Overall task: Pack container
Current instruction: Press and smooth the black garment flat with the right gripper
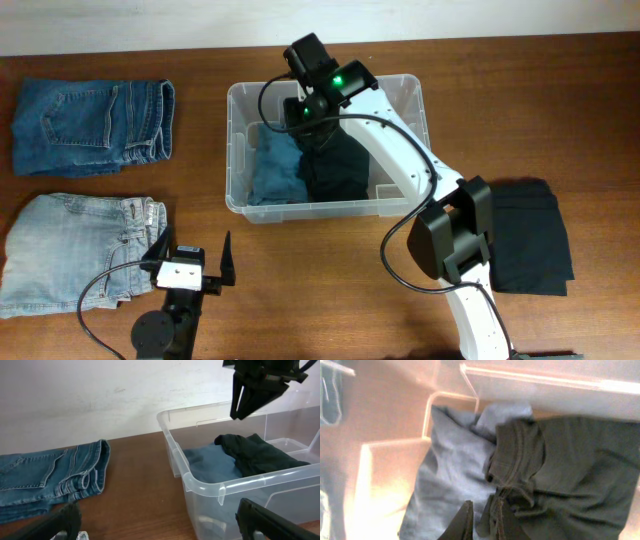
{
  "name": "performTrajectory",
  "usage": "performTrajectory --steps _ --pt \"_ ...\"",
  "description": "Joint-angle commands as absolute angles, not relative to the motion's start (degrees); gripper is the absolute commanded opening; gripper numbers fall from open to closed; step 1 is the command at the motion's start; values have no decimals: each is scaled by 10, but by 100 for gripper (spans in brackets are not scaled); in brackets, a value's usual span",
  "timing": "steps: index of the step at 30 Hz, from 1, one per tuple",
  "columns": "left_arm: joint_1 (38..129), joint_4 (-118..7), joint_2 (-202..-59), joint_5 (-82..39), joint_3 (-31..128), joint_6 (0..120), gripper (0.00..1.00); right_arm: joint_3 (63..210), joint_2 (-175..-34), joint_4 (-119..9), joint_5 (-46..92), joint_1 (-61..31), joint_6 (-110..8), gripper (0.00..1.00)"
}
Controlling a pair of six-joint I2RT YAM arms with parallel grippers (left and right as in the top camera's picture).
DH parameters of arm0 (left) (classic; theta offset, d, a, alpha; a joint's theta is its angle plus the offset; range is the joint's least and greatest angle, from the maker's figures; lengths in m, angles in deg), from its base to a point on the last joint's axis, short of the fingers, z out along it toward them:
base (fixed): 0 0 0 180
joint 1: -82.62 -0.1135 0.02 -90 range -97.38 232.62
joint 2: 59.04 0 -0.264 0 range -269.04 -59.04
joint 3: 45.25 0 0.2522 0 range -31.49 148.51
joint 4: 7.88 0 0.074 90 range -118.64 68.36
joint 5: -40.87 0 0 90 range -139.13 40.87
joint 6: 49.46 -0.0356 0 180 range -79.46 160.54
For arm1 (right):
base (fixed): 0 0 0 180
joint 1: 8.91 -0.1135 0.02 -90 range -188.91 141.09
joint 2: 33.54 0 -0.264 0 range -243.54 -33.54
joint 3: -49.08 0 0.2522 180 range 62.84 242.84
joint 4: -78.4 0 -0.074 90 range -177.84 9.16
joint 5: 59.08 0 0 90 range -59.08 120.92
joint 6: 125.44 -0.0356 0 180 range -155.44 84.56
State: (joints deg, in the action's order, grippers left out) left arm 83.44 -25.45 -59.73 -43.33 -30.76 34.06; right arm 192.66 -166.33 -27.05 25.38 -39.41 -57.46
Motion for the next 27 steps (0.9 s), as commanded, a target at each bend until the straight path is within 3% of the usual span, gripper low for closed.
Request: performTrajectory --steps 1,18,27 --pt "831 -256 -594 -429 -310 331 99 1929 -1668 -283 293 -382 -573 11" --pt "831 -256 -594 -429 -310 331 99 1922 -1774 -330 293 -381 -570 10" --pt "831 -256 -594 -429 -310 331 99 1940 -1734 -311 293 -380 -567 9"
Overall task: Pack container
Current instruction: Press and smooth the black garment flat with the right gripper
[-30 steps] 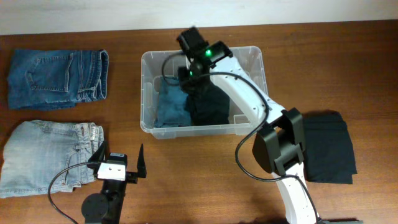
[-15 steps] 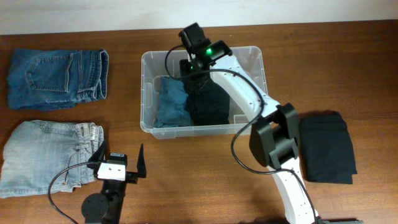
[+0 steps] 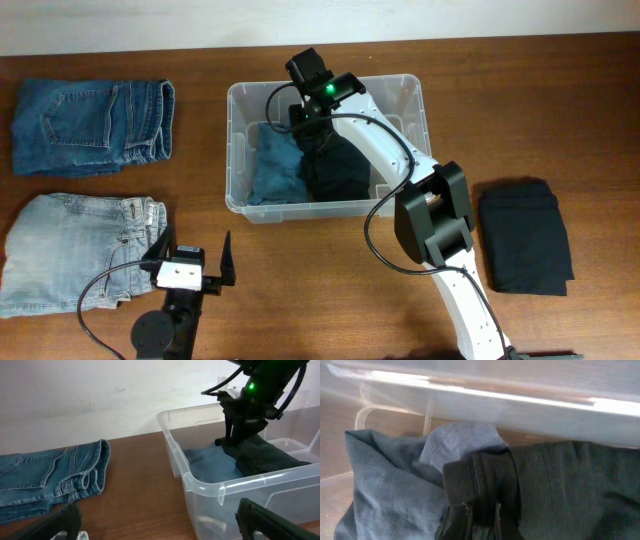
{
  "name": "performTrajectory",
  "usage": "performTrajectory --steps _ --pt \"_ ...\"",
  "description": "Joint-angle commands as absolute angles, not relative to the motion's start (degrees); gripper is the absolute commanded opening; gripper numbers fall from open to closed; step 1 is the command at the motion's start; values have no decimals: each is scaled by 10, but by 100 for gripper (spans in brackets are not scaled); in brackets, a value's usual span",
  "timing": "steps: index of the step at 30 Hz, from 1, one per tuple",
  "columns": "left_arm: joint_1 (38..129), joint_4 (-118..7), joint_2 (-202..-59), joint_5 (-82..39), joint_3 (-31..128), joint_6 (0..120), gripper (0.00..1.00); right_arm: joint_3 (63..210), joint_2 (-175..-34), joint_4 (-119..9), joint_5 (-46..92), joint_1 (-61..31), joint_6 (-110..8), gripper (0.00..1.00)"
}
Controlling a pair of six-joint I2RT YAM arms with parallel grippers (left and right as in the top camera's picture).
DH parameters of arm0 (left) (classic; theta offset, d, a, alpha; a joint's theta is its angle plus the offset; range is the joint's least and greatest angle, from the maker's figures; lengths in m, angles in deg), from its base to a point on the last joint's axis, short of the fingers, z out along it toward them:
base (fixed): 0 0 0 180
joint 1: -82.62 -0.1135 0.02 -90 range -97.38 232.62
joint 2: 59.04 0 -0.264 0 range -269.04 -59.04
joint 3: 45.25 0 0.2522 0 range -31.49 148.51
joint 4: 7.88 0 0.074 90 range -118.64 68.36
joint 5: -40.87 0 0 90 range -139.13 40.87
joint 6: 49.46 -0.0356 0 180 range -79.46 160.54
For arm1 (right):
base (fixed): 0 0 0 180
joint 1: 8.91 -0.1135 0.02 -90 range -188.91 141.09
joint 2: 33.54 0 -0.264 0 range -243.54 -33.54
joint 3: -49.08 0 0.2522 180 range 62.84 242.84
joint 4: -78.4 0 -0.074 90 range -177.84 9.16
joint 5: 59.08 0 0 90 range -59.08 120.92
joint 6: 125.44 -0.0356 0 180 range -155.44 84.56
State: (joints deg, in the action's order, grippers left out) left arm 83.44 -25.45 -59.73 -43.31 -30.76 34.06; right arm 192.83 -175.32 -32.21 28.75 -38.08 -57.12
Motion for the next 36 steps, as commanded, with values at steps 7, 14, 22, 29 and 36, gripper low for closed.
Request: performTrajectory --steps 7,14,22,29,36 --pt "831 -256 -594 -429 -310 331 99 1941 -1724 -295 293 -382 -569 9" --pt "831 -256 -594 -429 -310 331 99 1932 -1740 -300 293 -391 -569 9" --pt "831 -256 -594 -429 -310 331 99 1882 -1758 -333 293 -403 -573 9" --pt "831 -256 -594 -429 -310 331 99 1860 -1758 -343 298 -403 -573 9" --pt "831 -256 -594 -429 -310 331 99 1867 -1753 -349 304 -403 -568 9"
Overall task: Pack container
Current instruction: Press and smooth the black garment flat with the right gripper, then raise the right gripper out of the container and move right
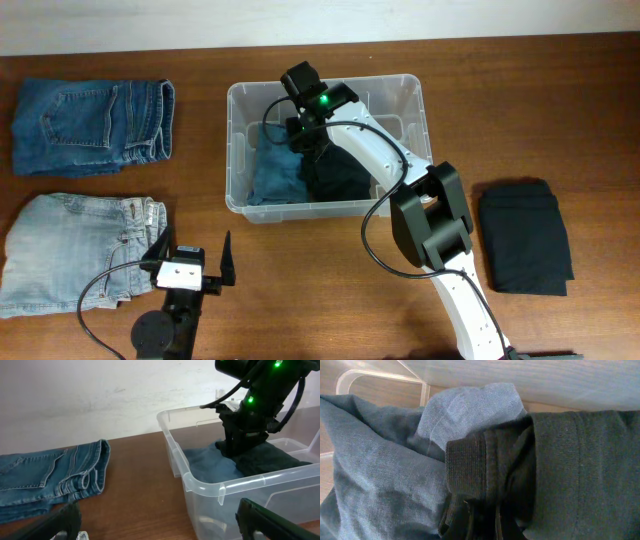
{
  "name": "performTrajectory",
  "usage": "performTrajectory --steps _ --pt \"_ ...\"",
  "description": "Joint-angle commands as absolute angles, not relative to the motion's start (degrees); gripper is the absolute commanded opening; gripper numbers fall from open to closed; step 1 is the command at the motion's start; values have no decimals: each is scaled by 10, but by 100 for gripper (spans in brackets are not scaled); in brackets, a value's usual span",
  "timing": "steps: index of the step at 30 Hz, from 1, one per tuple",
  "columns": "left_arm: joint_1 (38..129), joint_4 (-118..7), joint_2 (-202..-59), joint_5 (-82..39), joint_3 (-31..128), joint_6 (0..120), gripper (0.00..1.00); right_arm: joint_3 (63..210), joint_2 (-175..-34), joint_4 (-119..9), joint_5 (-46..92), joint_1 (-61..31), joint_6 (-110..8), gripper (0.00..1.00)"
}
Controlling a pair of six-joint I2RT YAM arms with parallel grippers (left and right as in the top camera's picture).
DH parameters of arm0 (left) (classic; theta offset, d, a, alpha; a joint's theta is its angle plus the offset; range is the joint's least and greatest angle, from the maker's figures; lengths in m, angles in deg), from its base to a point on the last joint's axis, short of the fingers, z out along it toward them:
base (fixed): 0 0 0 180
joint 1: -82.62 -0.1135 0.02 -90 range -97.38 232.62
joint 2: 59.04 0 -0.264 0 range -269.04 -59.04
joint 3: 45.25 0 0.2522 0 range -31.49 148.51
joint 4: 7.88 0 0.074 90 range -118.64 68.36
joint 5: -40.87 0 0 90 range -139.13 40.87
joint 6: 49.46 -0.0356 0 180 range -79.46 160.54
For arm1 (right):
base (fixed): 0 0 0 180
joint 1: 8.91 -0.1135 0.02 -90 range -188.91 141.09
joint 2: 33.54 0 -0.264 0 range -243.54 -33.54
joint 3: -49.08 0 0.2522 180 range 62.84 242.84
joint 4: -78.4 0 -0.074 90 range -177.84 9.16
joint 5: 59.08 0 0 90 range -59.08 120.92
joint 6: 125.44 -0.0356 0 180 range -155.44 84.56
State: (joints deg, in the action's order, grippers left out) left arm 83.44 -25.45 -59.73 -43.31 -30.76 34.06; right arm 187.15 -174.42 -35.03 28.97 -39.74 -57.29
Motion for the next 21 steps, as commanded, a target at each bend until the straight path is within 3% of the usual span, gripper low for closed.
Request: performTrajectory --steps 1,12,16,18,21 --pt "831 -256 -594 -429 -310 331 99 1873 -1747 -348 306 -403 -567 9" --pt "831 -256 -594 -429 -310 331 99 2021 -1662 -242 385 -396 -549 12" --pt "831 -256 -594 -429 -310 331 99 2113 -1626 -136 390 -369 -549 56" --pt "831 -256 -594 -429 -310 331 99 2150 -1610 -80 395 -348 -549 64" --pt "831 -256 -594 -429 -310 331 99 2183 -1592 -22 396 -318 -550 65"
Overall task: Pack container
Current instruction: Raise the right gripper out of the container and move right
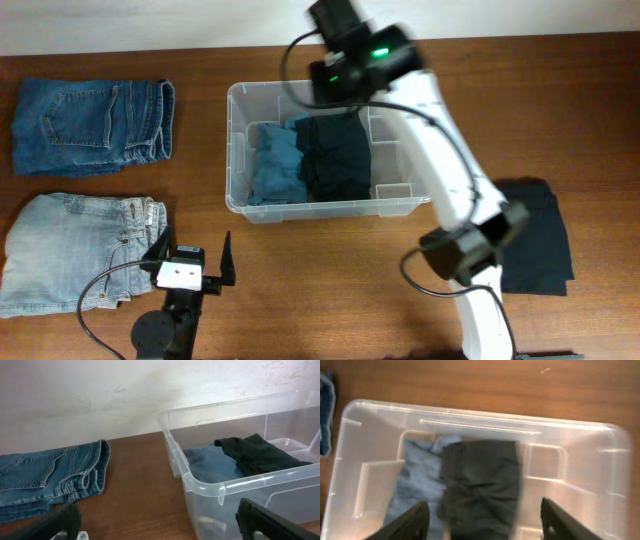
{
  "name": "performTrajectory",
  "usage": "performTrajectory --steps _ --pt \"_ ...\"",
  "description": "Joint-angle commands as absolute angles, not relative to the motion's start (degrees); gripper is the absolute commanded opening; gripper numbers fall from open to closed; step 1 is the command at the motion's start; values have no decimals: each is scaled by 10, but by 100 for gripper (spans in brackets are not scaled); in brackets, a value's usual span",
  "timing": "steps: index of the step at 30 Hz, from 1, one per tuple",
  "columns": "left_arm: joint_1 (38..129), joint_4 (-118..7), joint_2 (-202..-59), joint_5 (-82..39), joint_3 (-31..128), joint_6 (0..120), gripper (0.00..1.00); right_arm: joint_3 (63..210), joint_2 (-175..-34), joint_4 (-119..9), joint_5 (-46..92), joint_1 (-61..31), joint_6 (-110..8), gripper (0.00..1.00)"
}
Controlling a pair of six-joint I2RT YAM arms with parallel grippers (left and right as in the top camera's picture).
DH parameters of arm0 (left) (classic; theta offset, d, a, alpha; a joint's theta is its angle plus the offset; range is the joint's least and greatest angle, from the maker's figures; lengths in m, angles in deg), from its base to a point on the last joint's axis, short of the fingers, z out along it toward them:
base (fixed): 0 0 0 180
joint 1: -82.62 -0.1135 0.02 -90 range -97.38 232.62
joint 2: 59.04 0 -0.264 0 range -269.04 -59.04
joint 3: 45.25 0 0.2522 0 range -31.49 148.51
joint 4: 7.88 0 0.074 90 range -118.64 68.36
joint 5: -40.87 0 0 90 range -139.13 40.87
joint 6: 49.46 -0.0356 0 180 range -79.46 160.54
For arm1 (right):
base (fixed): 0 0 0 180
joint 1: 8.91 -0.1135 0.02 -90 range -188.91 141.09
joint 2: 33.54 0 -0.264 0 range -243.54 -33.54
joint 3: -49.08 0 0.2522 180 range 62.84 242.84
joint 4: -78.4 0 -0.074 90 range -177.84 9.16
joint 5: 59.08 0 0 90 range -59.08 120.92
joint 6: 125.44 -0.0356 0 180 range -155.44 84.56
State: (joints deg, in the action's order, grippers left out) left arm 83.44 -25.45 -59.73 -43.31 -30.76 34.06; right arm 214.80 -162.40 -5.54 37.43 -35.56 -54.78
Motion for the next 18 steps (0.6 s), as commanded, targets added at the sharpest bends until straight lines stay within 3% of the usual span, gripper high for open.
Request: performTrajectory --steps 1,6,12,13,14,18 --pt "831 -256 -594 -429 -310 331 99 2192 -1585 -2 396 -304 -550 66" --pt "831 -256 -594 -429 -310 331 100 2198 -1548 88 396 -244 -554 69" --pt "831 -256 -594 -429 -310 331 99 2183 -1499 95 376 -182 -539 76" --pt "831 -256 -594 -429 -310 331 99 2175 -1487 95 377 -173 -536 95" --pt "831 -256 -594 -429 -310 331 99 2163 -1475 95 379 -164 -534 99" --pt "831 -256 -594 -429 -310 331 99 2082 -1419 95 403 -113 -534 99"
